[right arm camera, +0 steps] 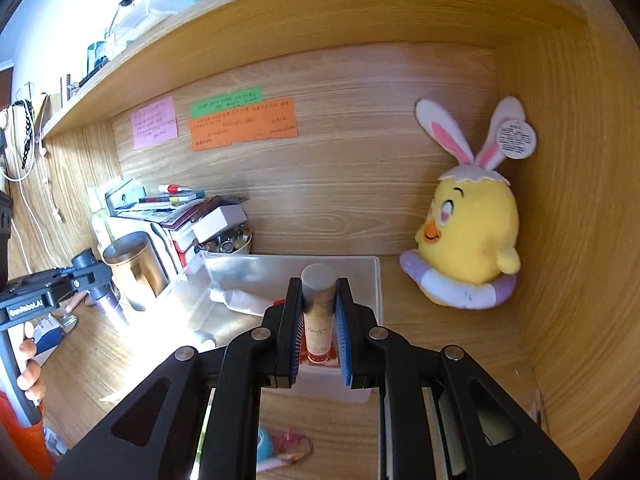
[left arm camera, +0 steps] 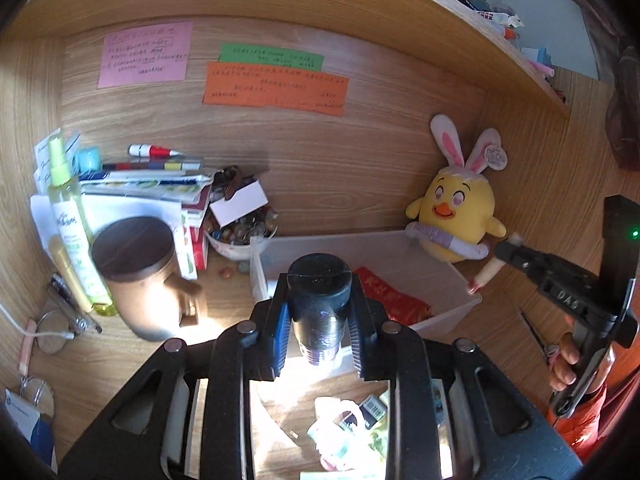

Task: Organize objects
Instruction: 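Place the lip balm and dark bottle into the clear box, opening both grippers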

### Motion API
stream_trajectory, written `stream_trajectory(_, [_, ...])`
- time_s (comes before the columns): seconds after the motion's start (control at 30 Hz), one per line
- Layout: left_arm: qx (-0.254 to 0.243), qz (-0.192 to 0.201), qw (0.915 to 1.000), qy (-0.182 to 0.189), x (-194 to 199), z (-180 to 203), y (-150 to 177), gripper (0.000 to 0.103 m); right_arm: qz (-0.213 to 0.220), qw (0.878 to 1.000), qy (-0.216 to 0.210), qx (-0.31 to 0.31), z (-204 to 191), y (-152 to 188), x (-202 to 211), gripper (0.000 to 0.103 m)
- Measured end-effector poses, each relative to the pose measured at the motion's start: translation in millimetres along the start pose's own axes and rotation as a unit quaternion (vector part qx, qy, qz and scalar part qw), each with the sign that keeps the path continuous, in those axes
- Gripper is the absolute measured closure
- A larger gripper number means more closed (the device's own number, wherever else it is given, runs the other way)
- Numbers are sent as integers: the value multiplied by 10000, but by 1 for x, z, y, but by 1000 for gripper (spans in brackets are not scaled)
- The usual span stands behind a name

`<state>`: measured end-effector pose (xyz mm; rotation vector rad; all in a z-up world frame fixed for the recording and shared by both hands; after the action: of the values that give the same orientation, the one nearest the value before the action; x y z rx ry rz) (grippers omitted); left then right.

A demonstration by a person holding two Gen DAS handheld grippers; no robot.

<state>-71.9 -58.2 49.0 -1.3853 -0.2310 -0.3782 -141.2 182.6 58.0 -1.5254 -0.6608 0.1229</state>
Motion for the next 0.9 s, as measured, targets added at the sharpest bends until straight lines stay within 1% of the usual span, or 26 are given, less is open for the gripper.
stream_trajectory(0.07, [-31,-4,10000,4,-6,3,-3,78,-78,10000,-16,22,-1,0,-9,89])
stream_trajectory(0.17, [-98,-62,9999,-27,-21,5,-5,78,-209,9997,85,107,-2,4,-23,89])
stream_trajectory(0.23, [-115,-173,9998,-71,-34,4,-6,78,-298,9992,180,188,-3,9,-31,89])
stream_trajectory(0.4, [-27,-440,9990,2,-65,1,-4,78,-480,9977,304,374,-6,19,-45,89])
stream_trajectory(0.53, [-144,-540,9984,2,-82,6,3,78,-565,9964,407,475,-6,24,-53,89])
stream_trajectory(0.63, [-178,-603,9980,68,-91,9,10,78,-655,9947,494,619,-9,29,-60,89])
stream_trajectory(0.77, [-173,-697,9972,193,-100,11,16,78,-821,9926,470,757,-15,37,-72,89])
stream_trajectory(0.9, [-258,-775,9962,316,-104,15,21,78,-765,9907,532,996,-25,39,-73,89])
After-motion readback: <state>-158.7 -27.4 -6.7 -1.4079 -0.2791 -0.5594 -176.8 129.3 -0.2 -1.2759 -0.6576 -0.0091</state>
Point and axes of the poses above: each gripper's, at about its wrist camera, not at the fingertips, and x roughly against the way its jaws point, z to its right, y to its underside, the point moved 2 cm from there along -x, roughly the way its jaws point, and after that the axes turned 8 degrees about z, right-handed, at the moved point
